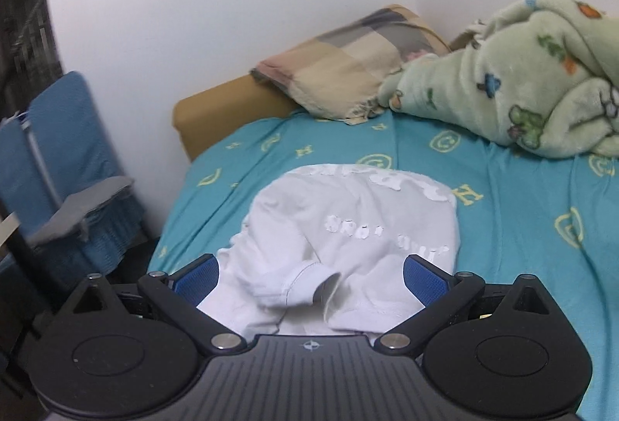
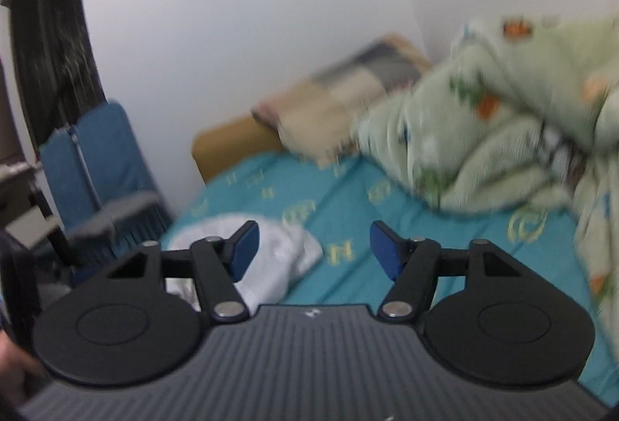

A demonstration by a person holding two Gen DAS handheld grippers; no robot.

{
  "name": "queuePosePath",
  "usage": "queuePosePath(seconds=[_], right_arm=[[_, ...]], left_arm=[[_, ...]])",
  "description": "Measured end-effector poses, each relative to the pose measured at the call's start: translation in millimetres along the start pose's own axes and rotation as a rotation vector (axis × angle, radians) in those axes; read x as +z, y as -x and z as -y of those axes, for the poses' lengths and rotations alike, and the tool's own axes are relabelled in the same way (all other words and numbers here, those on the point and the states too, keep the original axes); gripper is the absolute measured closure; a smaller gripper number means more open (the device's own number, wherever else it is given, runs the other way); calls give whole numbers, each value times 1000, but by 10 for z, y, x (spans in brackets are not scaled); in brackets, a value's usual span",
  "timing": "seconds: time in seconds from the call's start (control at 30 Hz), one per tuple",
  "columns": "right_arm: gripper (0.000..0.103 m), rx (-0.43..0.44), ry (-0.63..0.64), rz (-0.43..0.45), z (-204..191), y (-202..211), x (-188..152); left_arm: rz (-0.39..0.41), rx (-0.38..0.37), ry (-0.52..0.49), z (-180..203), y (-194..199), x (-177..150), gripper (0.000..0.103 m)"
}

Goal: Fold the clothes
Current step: 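Lower the left tool and pinch the white T-shirt fabric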

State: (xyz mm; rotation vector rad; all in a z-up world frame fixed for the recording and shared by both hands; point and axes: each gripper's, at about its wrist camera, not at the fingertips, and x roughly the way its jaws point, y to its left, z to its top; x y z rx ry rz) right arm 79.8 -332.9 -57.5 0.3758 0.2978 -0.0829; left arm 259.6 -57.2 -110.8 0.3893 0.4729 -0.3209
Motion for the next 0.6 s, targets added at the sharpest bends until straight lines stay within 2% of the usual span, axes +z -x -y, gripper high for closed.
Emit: queuePosePath(seconds=[0.07,0.17,0.23,0.3,0.37,0.4,0.43,0.47,0.6], right_arm=[[36,-8,-14,-60,-10,-215,-132],[36,-2,0,-141,-68,-451,-325],[35,3,10,-176,-96,-564,-410],[35,15,11,-203,-126,-648,-473],[35,29,11,-226,-158,-718,-528],[35,34,20,-235,-183,-740,-557],[35,38,30,-240,-213,-749,-585],[35,43,41,-240,-241,-748,-600],[35,59,81,-204,-336,-692,-561]], left_arm=[[-9,-22,-10,-33,-182,-74,8],[-7,-3,-35,-116,-361,-208,12],[9,0,23,-233,-460,-233,14],[-6,-15,145,-385,-571,-219,26],[0,-33,185,-445,-468,-149,54],[5,-42,197,-466,-396,-109,63],[10,-50,209,-488,-325,-68,84],[15,-59,221,-510,-253,-28,88],[34,-95,270,-596,32,133,91]])
